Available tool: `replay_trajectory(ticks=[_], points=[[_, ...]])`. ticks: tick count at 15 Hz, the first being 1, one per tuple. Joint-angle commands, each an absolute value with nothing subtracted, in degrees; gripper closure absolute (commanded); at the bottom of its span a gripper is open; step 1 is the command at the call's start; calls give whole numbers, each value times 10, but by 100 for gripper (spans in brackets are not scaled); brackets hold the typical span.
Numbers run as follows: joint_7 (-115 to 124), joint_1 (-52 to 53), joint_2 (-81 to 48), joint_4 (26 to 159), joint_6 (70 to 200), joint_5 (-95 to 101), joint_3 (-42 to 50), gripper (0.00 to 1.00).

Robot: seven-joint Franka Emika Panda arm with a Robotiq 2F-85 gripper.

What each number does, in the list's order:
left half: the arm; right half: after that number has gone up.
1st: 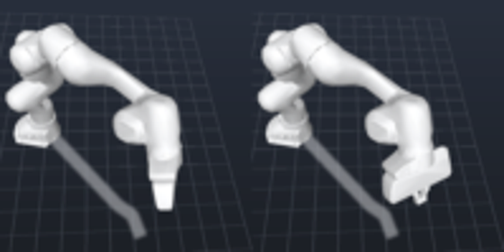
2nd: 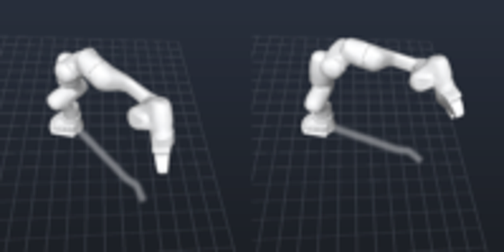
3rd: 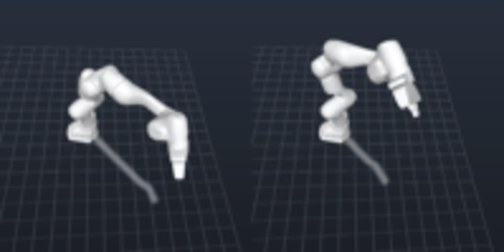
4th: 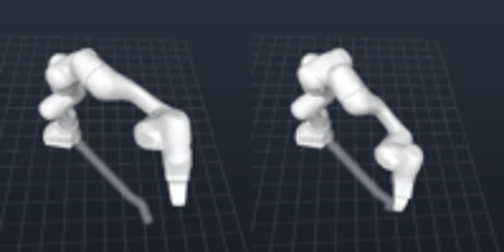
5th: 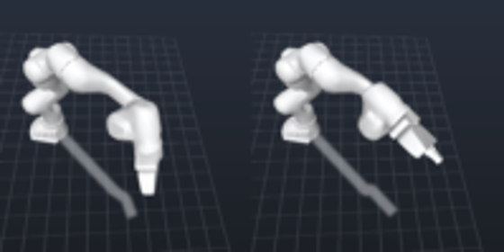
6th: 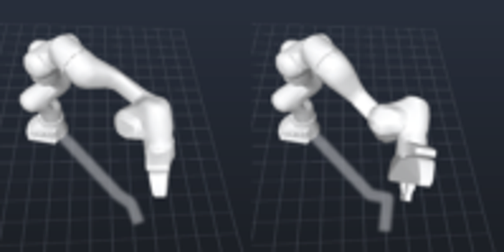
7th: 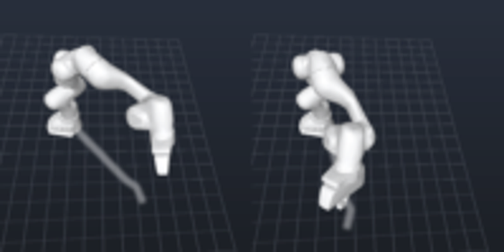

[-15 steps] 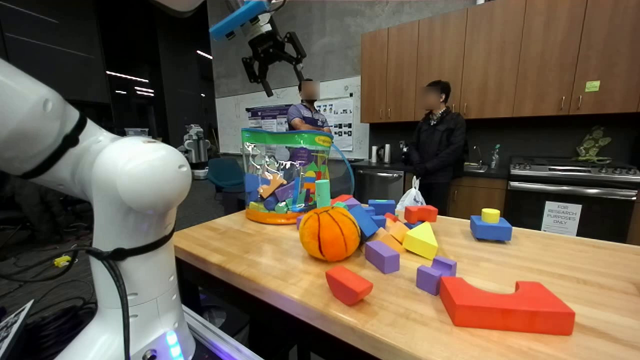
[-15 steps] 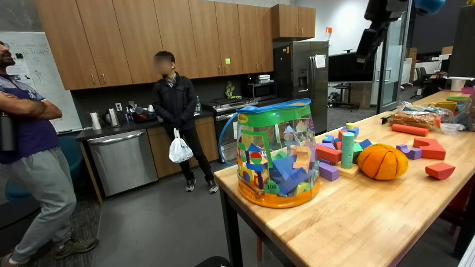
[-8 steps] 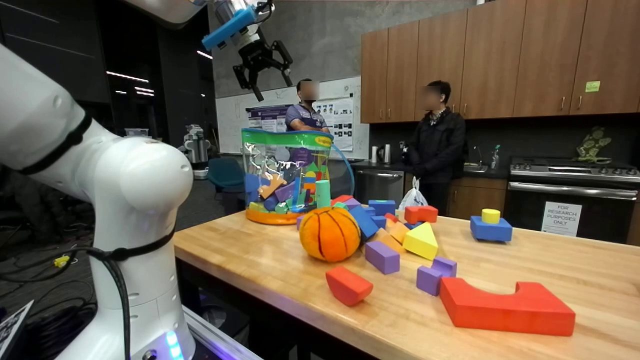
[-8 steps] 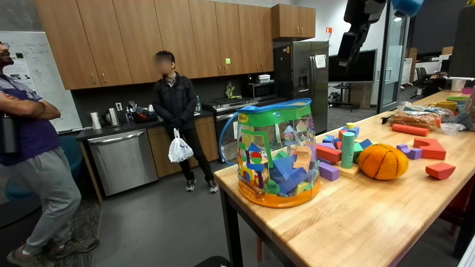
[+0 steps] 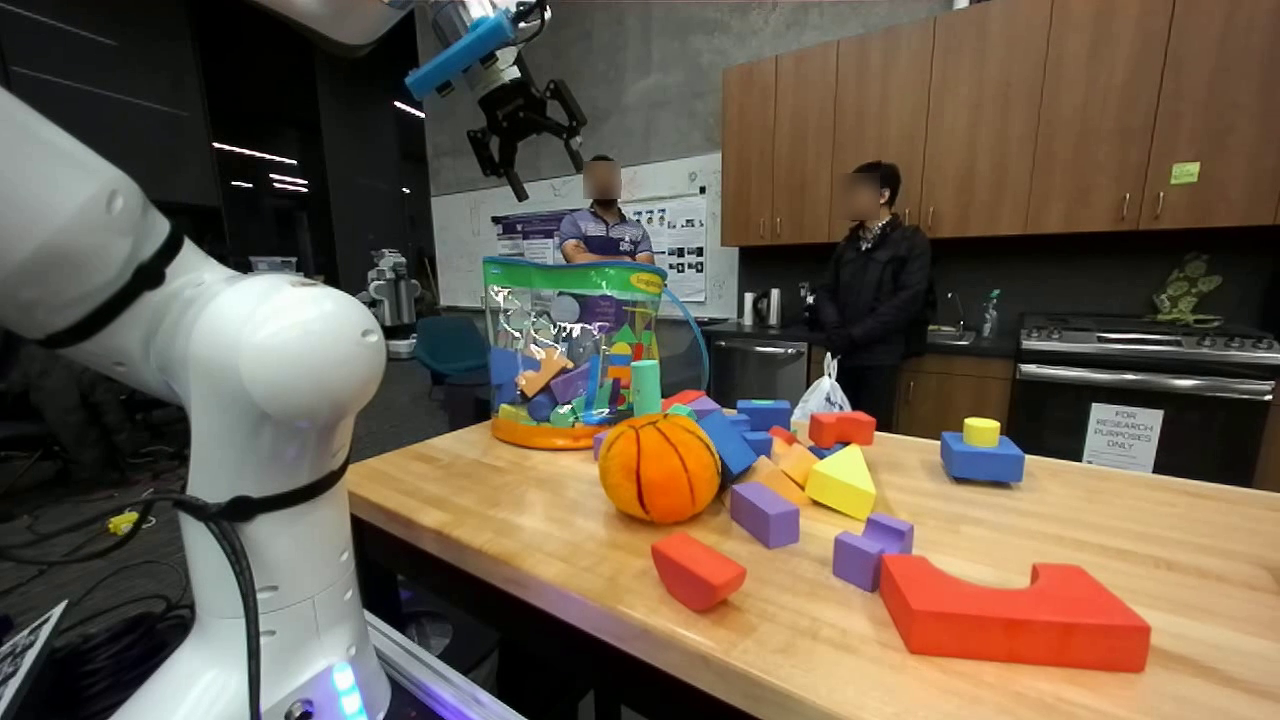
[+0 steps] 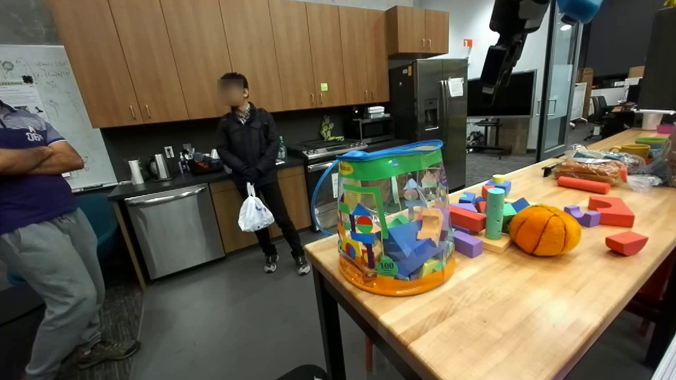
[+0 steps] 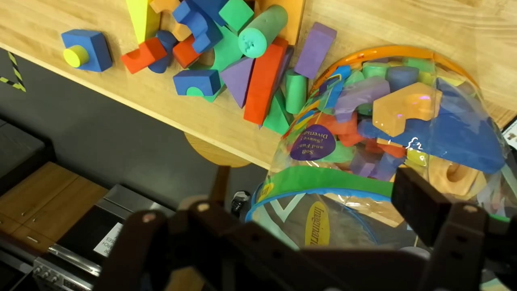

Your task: Remove the blocks from the basket

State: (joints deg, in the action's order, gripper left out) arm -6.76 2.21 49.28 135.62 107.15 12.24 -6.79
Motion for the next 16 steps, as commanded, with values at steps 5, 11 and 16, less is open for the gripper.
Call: replay_trajectory(ticks=[5, 11, 16], points=[[-80, 31, 481, 1343, 1080, 145, -57, 0], [-100, 18, 409, 1267, 1189, 227, -62, 0], [-118, 30, 328, 1193, 1250, 239, -68, 0]])
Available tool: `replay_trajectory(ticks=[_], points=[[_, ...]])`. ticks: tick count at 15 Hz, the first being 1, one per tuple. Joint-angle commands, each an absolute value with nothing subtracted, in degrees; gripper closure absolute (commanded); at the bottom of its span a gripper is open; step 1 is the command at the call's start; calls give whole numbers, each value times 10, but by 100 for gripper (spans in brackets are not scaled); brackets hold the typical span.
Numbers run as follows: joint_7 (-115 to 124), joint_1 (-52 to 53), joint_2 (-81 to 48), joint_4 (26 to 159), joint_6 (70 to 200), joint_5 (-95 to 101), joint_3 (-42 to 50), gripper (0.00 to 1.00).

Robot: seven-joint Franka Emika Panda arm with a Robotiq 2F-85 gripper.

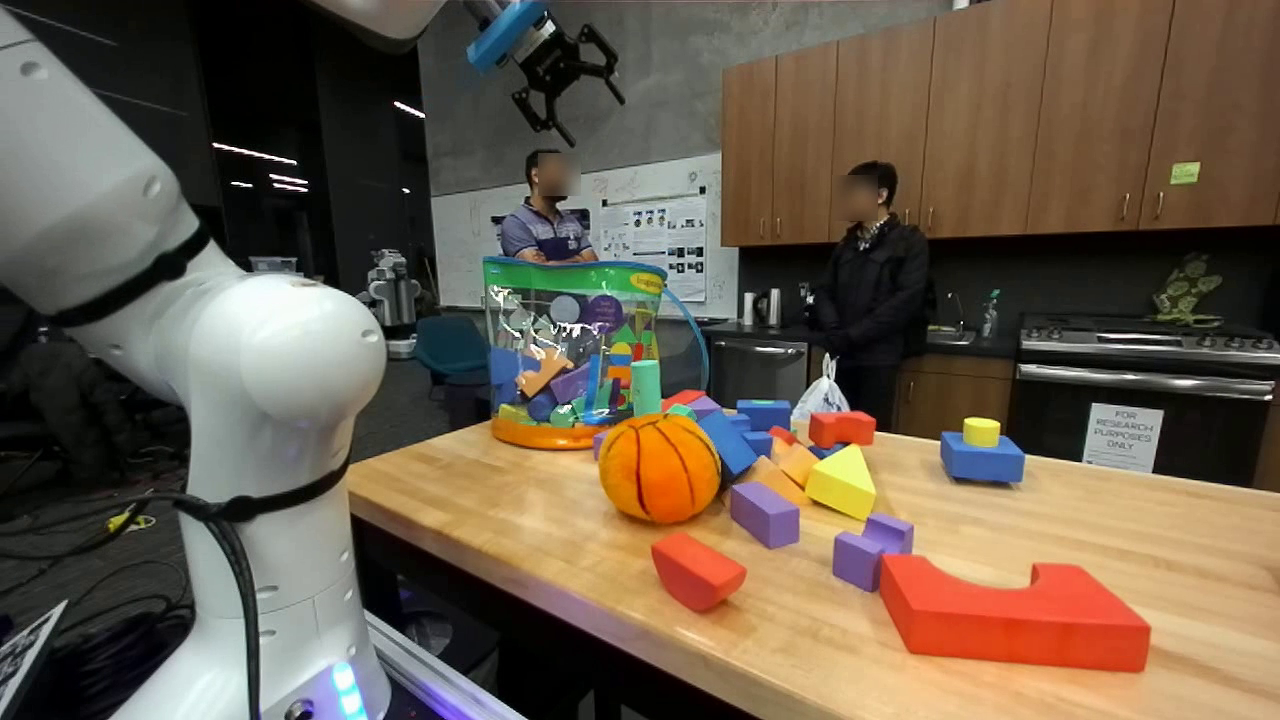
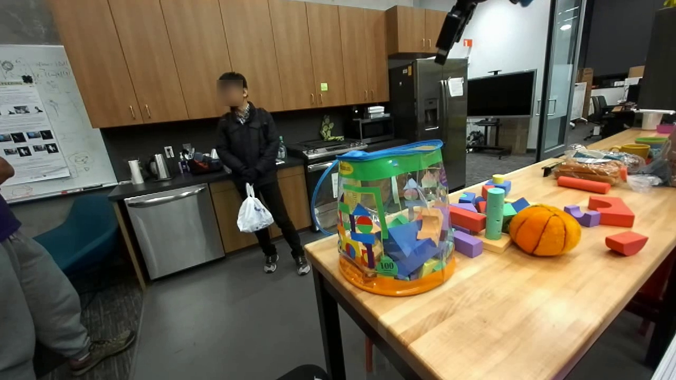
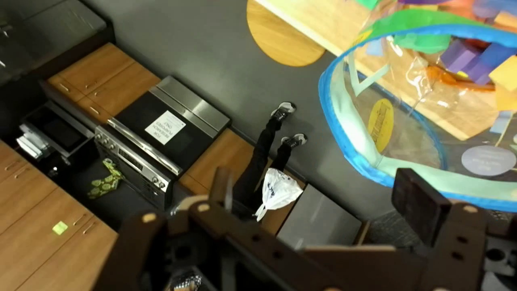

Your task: Remove the blocks from the basket

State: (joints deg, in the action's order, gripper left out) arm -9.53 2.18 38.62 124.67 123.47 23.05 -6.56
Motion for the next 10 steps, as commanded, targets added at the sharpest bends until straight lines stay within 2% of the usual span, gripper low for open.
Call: replay_trajectory(ticks=[1, 10], points=[[-131, 35, 313, 1181, 1245, 234, -70, 0], [-177, 75, 222, 1151, 1239, 217, -77, 0]])
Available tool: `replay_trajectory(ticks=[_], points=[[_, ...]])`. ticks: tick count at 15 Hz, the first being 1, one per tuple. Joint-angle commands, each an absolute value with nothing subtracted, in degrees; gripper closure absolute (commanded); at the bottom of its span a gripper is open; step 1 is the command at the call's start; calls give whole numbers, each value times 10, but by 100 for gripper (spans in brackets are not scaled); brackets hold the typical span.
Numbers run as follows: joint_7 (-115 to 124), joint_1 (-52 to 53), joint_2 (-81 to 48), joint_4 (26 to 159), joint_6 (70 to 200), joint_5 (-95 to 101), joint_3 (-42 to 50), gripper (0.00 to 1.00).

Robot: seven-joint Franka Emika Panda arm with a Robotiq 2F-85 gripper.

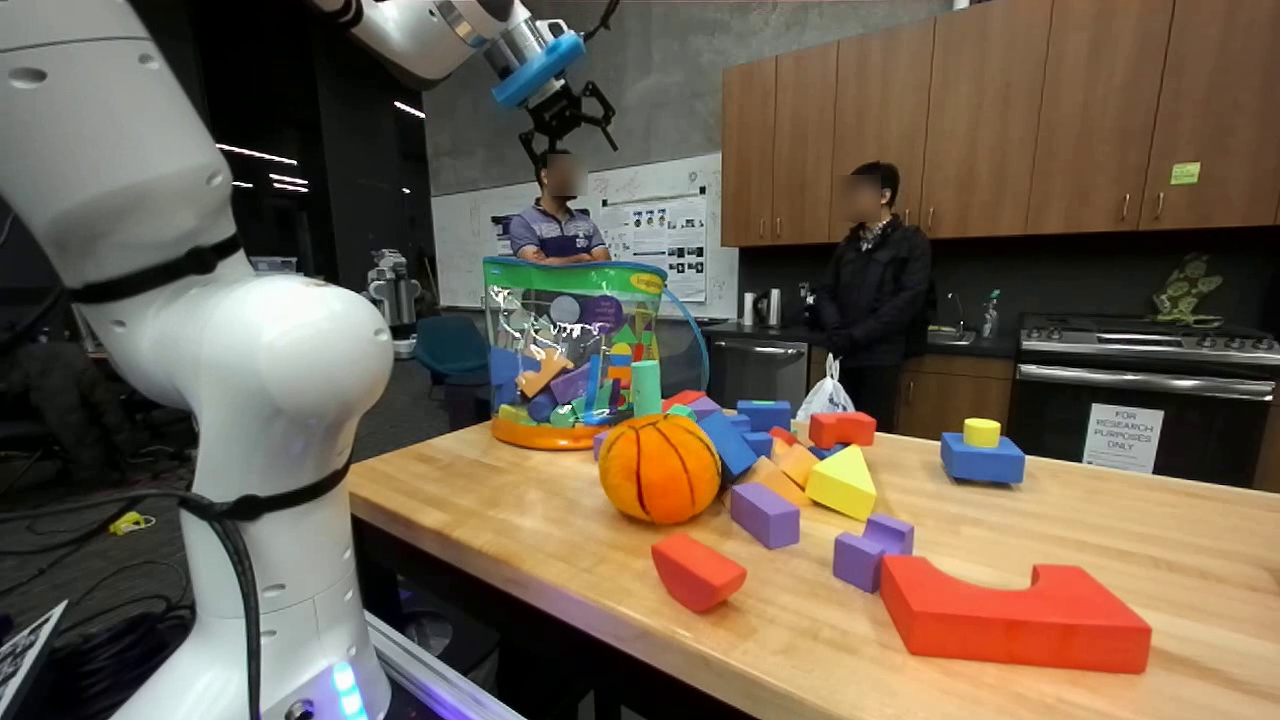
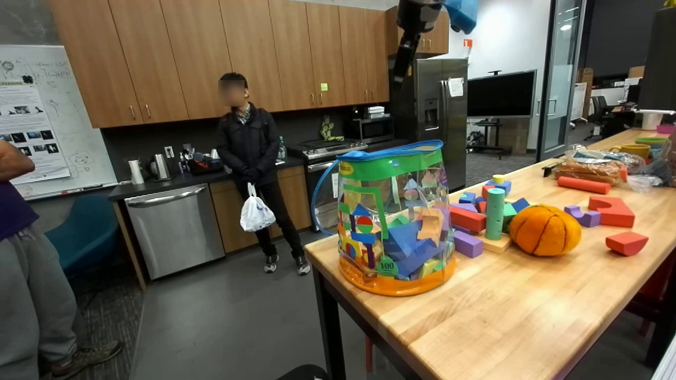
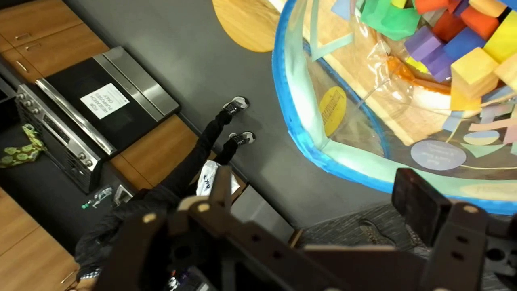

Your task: Remove the blocks from the basket

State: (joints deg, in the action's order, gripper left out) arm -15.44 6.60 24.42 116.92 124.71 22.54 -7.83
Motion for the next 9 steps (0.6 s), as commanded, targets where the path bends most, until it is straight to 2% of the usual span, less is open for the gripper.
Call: replay_trajectory(ticks=[1, 9], points=[[-156, 70, 236, 1166, 1245, 225, -79, 0], [-173, 76, 215, 1160, 1237, 218, -78, 0]])
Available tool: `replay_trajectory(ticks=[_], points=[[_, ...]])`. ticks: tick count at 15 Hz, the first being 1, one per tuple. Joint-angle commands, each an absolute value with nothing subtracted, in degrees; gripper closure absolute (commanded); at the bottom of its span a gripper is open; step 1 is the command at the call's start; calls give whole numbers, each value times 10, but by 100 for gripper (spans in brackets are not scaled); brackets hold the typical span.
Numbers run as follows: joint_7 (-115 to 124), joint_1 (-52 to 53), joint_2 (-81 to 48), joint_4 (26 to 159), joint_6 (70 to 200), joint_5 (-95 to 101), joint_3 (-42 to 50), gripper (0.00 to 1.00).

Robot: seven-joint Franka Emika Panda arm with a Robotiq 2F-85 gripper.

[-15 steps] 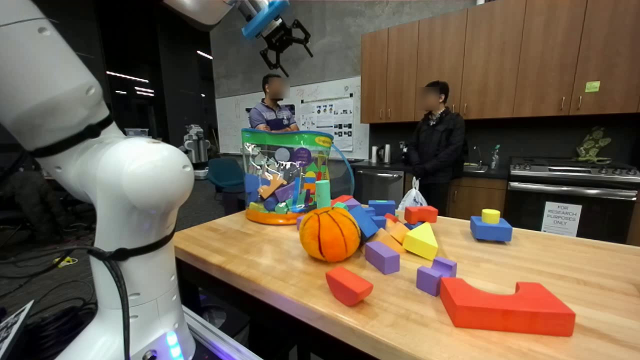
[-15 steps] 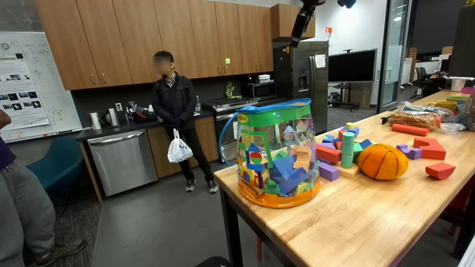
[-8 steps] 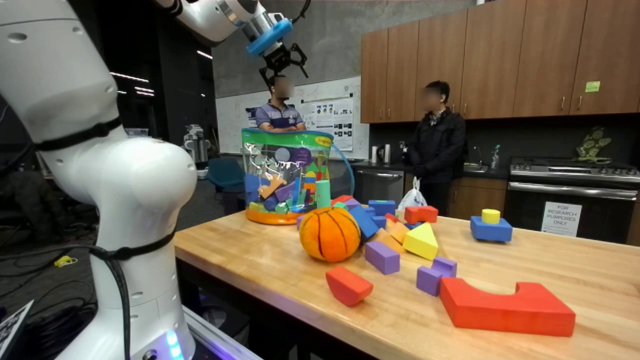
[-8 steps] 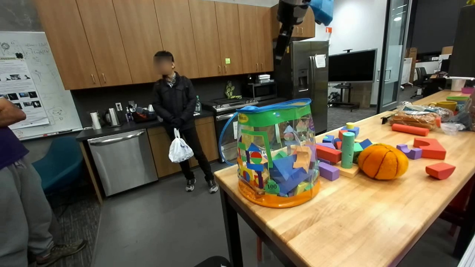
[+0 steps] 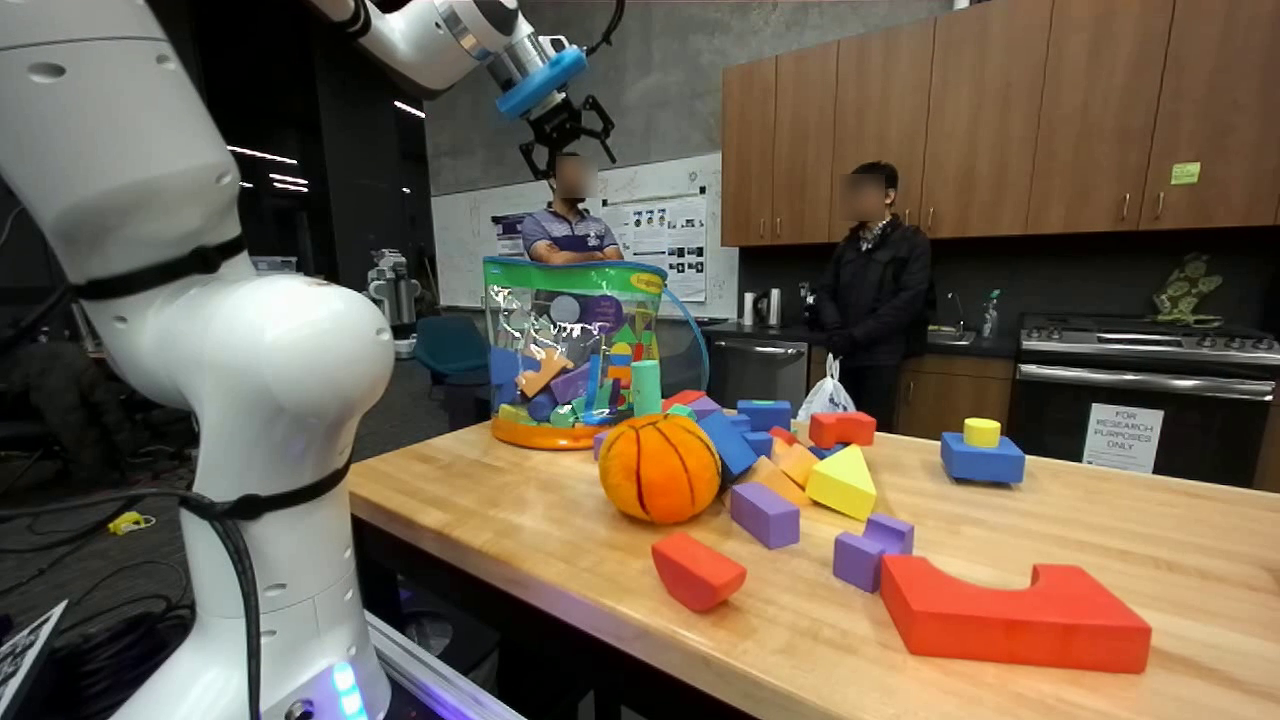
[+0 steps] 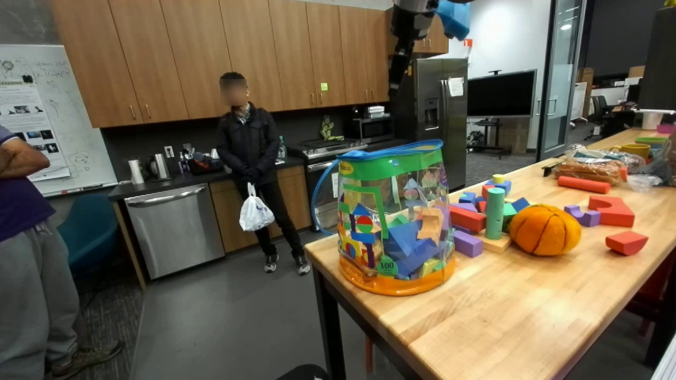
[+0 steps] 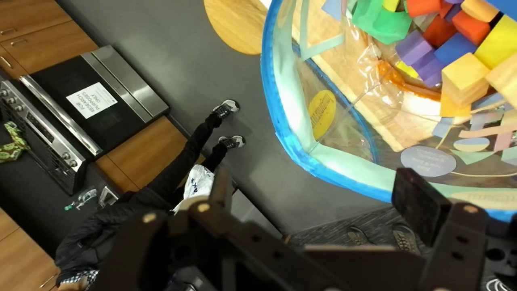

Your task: Remove the blocks from the basket

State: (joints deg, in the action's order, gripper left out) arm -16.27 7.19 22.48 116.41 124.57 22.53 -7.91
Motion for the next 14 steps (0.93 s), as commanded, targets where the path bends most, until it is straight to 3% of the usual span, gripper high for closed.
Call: replay_trajectory(ticks=[1, 9, 14], points=[[-180, 78, 206, 1155, 1229, 217, -79, 0], [-231, 97, 142, 1134, 1124, 219, -98, 0], [-270, 112, 108, 1113, 1124, 199, -99, 0]])
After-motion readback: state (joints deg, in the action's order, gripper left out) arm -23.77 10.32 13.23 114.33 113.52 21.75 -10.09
